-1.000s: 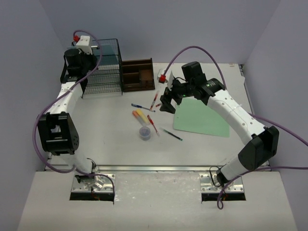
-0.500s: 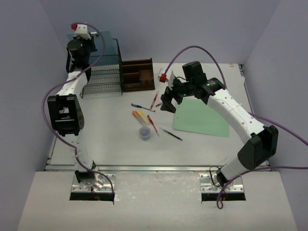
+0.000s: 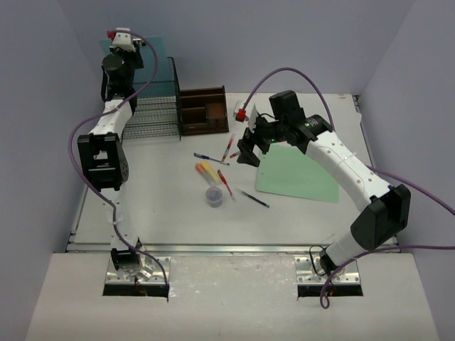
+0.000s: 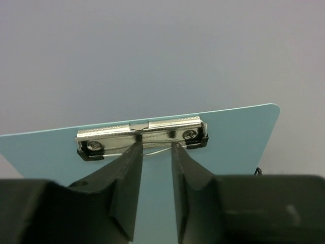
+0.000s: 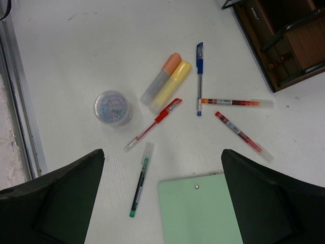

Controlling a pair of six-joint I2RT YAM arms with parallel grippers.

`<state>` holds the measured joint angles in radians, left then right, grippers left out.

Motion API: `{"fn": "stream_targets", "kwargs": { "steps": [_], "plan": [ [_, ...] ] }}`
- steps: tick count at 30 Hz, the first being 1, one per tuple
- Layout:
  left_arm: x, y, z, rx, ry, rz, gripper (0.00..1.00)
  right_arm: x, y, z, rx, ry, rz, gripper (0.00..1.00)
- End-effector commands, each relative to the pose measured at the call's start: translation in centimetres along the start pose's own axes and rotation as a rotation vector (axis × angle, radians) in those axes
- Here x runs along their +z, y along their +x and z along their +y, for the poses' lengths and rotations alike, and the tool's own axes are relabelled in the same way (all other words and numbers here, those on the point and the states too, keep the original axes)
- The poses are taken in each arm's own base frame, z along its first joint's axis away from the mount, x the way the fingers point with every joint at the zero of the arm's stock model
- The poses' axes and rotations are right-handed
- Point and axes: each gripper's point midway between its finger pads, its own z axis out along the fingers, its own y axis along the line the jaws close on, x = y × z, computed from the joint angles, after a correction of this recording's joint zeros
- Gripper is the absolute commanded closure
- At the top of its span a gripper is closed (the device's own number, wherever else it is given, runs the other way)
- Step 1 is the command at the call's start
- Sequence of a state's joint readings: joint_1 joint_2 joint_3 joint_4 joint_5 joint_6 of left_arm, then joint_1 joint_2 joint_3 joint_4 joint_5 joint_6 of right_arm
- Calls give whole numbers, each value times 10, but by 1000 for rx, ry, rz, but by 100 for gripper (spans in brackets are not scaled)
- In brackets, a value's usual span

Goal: Organize the desk

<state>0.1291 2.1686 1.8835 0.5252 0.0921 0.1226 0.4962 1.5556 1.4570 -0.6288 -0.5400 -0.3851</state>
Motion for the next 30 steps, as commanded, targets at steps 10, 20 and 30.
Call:
{"fn": "stream_targets", "kwargs": {
  "steps": [10,20,30],
  "plan": [
    [23,-65,3,-1,-23,-209,33,6,-6,-3,4,-19,-29,1],
    [24,-78,2,-6,-38,-243,17,6,-6,-5,7,-17,-29,1],
    [2,-129,-21,-97,93,-294,4,-1,-9,-18,12,57,-37,1]
  ]
}}
